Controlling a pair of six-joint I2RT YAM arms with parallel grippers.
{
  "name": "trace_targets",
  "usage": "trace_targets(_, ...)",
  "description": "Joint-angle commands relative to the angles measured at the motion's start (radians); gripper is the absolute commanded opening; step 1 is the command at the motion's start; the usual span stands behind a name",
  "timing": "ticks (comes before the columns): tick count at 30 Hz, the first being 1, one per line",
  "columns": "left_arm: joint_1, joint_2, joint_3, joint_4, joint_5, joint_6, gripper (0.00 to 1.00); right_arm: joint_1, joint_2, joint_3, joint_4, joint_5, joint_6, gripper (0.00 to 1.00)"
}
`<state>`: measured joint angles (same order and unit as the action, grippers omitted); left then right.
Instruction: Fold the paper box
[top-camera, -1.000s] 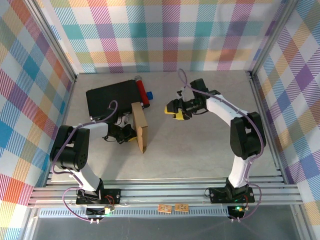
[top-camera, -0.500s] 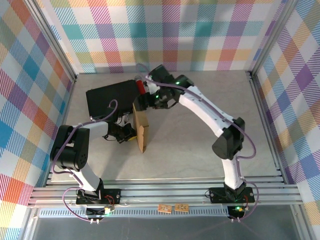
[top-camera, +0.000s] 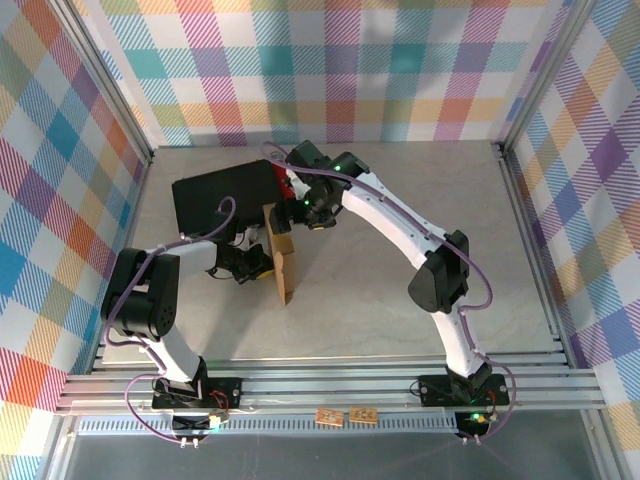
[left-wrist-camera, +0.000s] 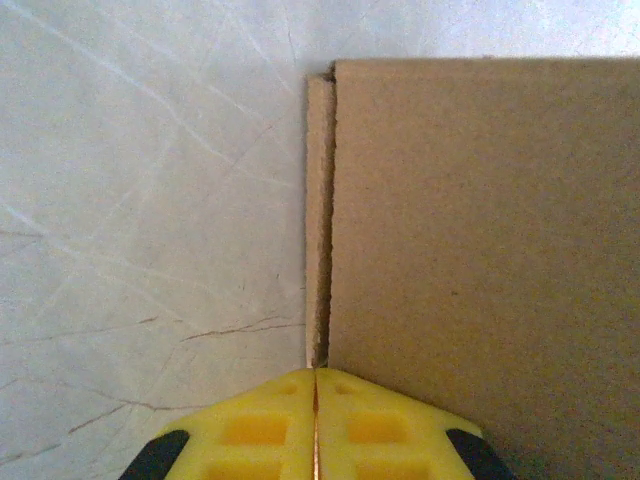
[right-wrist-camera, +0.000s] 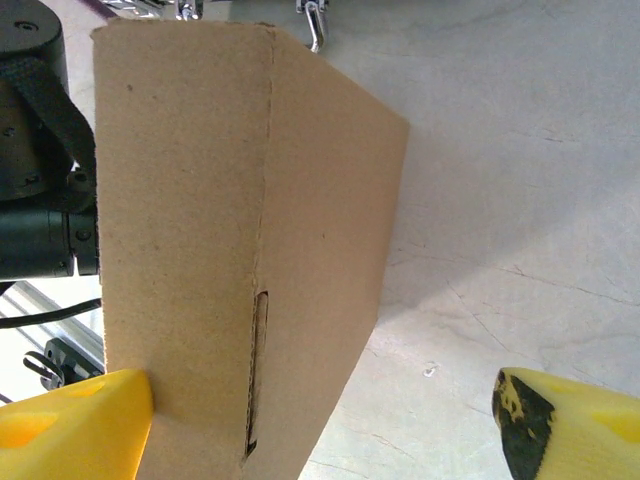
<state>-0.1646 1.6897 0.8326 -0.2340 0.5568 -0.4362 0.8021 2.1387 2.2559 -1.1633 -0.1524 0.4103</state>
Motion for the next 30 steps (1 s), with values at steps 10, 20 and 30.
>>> trace_targets(10,0.007,0.016,0.025,-0.013,0.009,0.010,0.08,0.059,0.000,0.078,0.011,0.026,-0.013,0.90)
trace_targets(20,0.007,0.018,0.032,-0.020,0.014,0.013,0.08,0.075,0.140,0.194,-0.115,0.074,0.043,0.79)
trace_targets(30,0.006,0.002,0.035,-0.030,0.011,0.011,0.08,0.078,0.153,0.192,-0.161,0.189,0.052,0.55)
